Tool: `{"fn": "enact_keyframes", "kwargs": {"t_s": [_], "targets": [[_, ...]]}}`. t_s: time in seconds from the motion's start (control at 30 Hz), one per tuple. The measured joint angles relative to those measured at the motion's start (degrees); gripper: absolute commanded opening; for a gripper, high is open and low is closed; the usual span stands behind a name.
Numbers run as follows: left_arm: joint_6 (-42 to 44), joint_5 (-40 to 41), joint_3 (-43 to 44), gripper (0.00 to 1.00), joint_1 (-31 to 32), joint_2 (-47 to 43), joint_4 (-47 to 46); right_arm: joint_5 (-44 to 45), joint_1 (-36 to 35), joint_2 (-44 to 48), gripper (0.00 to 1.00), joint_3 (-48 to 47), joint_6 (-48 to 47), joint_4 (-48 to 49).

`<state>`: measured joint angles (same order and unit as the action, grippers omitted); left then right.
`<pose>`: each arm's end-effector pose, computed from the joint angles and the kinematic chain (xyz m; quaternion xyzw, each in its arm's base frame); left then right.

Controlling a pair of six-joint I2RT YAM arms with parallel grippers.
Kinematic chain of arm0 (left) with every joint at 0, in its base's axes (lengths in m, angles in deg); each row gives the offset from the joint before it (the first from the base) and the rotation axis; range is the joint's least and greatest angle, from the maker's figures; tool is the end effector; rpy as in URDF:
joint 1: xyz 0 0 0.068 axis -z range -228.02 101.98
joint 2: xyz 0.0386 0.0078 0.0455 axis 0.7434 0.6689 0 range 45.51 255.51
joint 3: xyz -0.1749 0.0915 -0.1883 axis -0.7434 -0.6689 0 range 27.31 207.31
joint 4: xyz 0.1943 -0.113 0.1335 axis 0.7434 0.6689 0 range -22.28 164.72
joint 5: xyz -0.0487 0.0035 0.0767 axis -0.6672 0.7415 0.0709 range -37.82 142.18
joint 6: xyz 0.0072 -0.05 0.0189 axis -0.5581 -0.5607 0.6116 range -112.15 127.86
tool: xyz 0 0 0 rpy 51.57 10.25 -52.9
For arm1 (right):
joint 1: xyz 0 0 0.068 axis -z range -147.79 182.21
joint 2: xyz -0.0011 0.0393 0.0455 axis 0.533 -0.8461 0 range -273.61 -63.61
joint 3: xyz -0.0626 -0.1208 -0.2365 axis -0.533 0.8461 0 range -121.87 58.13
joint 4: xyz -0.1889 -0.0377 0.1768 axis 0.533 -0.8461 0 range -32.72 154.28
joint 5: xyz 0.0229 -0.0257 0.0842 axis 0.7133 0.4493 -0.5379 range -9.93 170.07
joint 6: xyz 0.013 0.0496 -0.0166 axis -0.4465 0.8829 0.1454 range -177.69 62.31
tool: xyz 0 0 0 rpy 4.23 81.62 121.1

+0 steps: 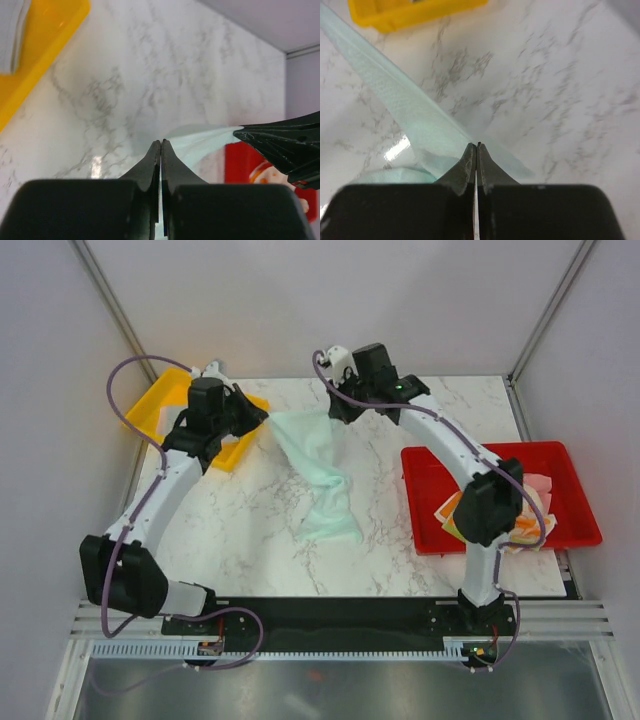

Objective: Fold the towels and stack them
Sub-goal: Flatten out the crumpled towel

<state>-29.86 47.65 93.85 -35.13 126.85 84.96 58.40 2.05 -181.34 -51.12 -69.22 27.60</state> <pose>0.3165 -0.0752 0.3118 -0.1692 0.8578 -0.2382 0.4230 0.3995 0.2471 0.2945 -0.3901 0.8230 0.2321 0.3415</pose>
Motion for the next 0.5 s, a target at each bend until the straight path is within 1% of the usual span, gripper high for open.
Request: {"fn": "enact_keyframes", "kwargs": {"t_s": [0.1, 0.2, 0.3, 0.37, 0.5], "targets": [[1.2, -3.6, 6.1, 0.02, 0.3, -4.0, -1.1, 8.5, -0.6, 10.5, 0.0, -1.9, 2.8, 0.8], [1.7, -8.9, 7.6, 0.02, 0.5, -9.0, -2.1, 14.2, -3.3, 21.3, 0.0, -1.2, 4.7, 1.2], [1.8, -15.3, 7.5, 0.02, 0.8, -14.0, -2.5, 16.7, -7.5, 31.5, 0.0, 3.2, 6.0, 1.4], [1.8, -18.6, 7.0, 0.02, 1.1, -17.0, -2.5, 17.1, -9.7, 36.8, 0.0, 6.5, 7.2, 1.1], [1.8, -22.5, 5.8, 0.02, 2.0, -23.7, -0.4, 17.6, -13.1, 43.9, 0.0, 10.6, 10.4, -0.4]]}}
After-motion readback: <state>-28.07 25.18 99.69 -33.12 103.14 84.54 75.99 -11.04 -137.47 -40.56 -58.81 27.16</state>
